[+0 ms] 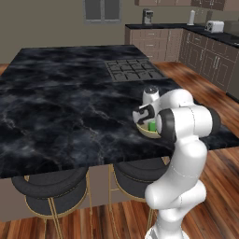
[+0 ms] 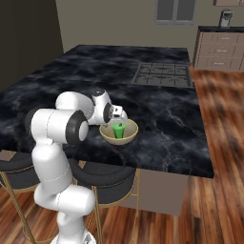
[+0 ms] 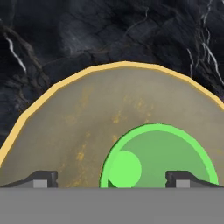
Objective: Place the cup inside the bowl on the dining table and move the bowl to any counter.
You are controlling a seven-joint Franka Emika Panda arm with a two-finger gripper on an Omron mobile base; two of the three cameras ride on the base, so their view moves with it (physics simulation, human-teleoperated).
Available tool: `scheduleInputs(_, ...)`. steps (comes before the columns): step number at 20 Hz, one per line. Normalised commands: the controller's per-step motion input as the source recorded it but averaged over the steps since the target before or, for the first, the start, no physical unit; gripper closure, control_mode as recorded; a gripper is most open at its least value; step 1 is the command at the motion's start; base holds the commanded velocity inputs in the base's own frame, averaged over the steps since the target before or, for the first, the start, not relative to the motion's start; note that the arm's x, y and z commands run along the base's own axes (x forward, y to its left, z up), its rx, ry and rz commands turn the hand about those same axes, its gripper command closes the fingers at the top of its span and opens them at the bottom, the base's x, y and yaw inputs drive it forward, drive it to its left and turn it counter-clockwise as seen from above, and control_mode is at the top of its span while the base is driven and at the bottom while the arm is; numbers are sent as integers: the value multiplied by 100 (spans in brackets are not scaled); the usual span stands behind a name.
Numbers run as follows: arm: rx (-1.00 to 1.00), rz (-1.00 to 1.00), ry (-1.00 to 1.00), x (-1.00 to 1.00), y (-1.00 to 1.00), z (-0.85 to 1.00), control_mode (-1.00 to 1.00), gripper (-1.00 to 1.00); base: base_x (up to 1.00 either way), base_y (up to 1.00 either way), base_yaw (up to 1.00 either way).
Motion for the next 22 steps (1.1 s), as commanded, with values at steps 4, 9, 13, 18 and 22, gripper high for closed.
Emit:
scheduleInputs(4,0,0,0,0,0,24,-100,-100,0,0,0)
scheduleInputs(9,0,0,0,-4,0,31,-100,-100,0,0,0)
scheduleInputs(13,0,0,0,-10,0,36,-100,-100,0,0,0)
scheduleInputs(18,0,-2,0,-11,-8,27,-100,-100,0,0,0)
scheduleInputs(22,0,-5,0,-17,-15,26,-100,-100,0,0,0)
